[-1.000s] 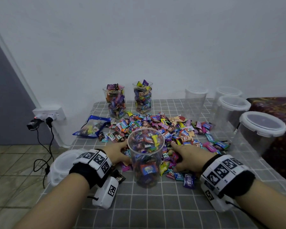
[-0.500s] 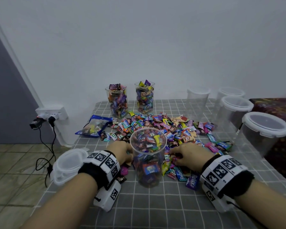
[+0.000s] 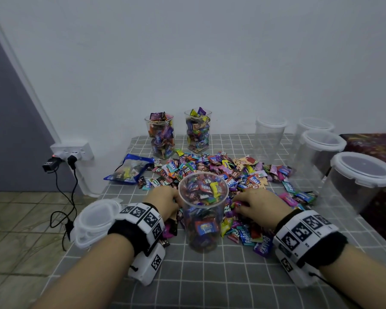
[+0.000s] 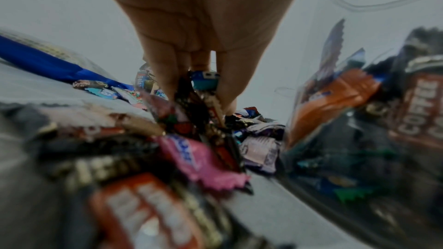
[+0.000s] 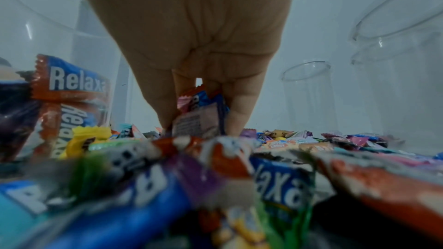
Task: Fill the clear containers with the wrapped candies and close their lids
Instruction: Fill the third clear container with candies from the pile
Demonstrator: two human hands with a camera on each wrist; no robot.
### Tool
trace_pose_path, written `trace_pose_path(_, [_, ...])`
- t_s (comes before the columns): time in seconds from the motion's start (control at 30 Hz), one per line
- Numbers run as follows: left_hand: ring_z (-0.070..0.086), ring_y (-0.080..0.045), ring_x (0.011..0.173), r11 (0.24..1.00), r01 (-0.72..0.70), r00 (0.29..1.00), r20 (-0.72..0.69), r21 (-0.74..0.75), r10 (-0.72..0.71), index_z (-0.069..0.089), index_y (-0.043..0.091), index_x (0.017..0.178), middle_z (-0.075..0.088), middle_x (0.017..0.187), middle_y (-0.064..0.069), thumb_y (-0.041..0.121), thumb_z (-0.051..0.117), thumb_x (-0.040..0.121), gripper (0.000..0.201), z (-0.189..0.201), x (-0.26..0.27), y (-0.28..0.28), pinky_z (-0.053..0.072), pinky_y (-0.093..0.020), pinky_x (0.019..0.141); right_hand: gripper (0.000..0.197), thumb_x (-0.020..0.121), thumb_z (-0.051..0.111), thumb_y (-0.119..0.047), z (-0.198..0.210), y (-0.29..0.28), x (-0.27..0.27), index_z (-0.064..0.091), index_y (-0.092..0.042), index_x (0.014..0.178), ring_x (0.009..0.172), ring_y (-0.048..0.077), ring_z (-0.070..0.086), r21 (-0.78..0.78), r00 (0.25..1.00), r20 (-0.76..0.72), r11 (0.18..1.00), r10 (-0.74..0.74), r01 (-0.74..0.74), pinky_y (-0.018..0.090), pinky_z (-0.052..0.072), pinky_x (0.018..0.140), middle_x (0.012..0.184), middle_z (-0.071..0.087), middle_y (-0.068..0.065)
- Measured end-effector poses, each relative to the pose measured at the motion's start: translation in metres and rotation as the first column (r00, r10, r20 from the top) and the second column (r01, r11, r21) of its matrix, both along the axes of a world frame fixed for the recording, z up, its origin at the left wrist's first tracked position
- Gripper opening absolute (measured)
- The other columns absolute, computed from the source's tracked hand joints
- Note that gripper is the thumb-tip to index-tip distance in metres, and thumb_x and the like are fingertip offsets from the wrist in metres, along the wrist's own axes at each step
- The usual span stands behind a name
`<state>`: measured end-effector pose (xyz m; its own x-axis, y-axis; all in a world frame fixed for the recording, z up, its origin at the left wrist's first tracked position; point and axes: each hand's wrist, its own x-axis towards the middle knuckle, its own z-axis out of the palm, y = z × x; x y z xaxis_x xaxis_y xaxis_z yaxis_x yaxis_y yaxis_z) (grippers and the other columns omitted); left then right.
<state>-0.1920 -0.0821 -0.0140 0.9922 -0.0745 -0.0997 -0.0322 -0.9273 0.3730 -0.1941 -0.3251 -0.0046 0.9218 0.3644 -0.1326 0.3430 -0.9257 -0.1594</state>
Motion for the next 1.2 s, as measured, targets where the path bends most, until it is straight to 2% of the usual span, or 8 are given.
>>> trace_pose_path(0.13, [0.054,-0.017,0.079,0.999,-0.017,0.994,0.104,-0.030,0.020,0.060,0.019,0.073,0.053,0.070,0.008,0.010,0.059,0.085,0.015,0.002,-0.002,0.002,0.041,-0.024,0.070,0.034,0.095,0.048,-0.031,0.003,0.000,-0.003,0.056,-0.022,0.127,0.113,0.018,0.051,0.103,0.997,0.060,0.994,-0.039,0.033,0.031,0.043,0.093,0.122,0.056,0.000])
trace_pose_path(0.33, [0.044,-0.013,0.078,0.998,-0.020,0.978,0.206,-0.057,0.031,0.049,0.024,0.059,0.038,0.069,0.016,0.010,0.061,0.084,0.031,0.003,-0.004,0.004,0.030,-0.024,0.066,0.024,0.091,0.053,-0.025,0.005,-0.002,-0.004,0.061,-0.017,0.113,0.093,0.014,0.049,0.283,0.988,0.120,0.957,-0.100,0.062,0.027,0.037,0.077,0.104,0.058,-0.001])
trace_pose_path(0.5, [0.044,-0.009,0.083,0.992,-0.006,0.959,0.280,-0.125,0.041,0.071,0.014,0.087,0.043,0.075,0.017,0.011,0.062,0.084,0.010,-0.001,-0.002,0.008,0.029,-0.021,0.070,0.022,0.091,0.057,-0.019,0.013,-0.005,-0.007,0.064,-0.011,0.110,0.091,0.018,0.053,0.469,0.973,0.144,0.878,-0.179,0.092,0.028,0.040,0.079,0.096,0.058,0.000])
trace_pose_path(0.67, [0.043,-0.008,0.082,0.992,-0.015,0.946,0.318,-0.123,0.053,0.073,0.016,0.091,0.040,0.072,0.020,0.013,0.063,0.085,0.012,-0.003,0.000,0.009,0.028,-0.022,0.068,0.021,0.090,0.060,-0.020,0.025,-0.005,-0.007,0.066,-0.012,0.109,0.086,0.015,0.054,0.568,0.959,0.200,0.822,-0.199,0.052,0.027,0.037,0.073,0.090,0.060,-0.003])
trace_pose_path(0.87, [0.042,-0.008,0.081,0.991,-0.011,0.941,0.335,-0.137,0.057,0.073,0.016,0.089,0.041,0.072,0.019,0.014,0.064,0.084,0.010,-0.005,0.001,0.010,0.026,-0.021,0.066,0.020,0.089,0.061,-0.023,0.049,0.007,-0.016,0.065,-0.019,0.109,0.090,0.007,0.056,0.734,0.943,0.280,0.673,-0.178,-0.091,0.023,0.046,0.080,0.098,0.061,-0.008])
trace_pose_path(0.97, [0.042,-0.007,0.080,0.991,-0.013,0.942,0.332,-0.131,0.056,0.072,0.016,0.089,0.042,0.071,0.019,0.013,0.064,0.084,0.010,-0.005,0.001,0.010,0.024,-0.020,0.064,0.017,0.089,0.063,-0.019,0.058,0.021,-0.028,0.062,-0.026,0.104,0.089,0.004,0.057,0.755,0.931,0.353,0.616,-0.095,-0.224,0.014,0.046,0.077,0.096,0.061,-0.014])
trace_pose_path(1.03, [0.043,-0.008,0.081,0.990,-0.013,0.943,0.328,-0.140,0.059,0.071,0.015,0.088,0.042,0.072,0.019,0.013,0.064,0.084,0.009,-0.005,0.001,0.010,0.026,-0.021,0.066,0.021,0.086,0.062,-0.021,0.059,0.030,-0.033,0.065,-0.020,0.107,0.090,0.002,0.057,0.742,0.920,0.391,0.602,-0.031,-0.295,0.010,0.045,0.078,0.097,0.061,-0.014])
trace_pose_path(1.2, [0.043,-0.008,0.081,0.990,-0.015,0.946,0.319,-0.140,0.060,0.071,0.016,0.088,0.043,0.073,0.017,0.016,0.063,0.085,0.008,-0.004,0.000,0.008,0.024,-0.022,0.065,0.033,0.083,0.055,-0.025,0.051,0.047,-0.036,0.066,-0.014,0.113,0.091,-0.004,0.051,0.585,0.883,0.453,0.708,0.120,-0.397,0.015,0.043,0.085,0.099,0.060,-0.011])
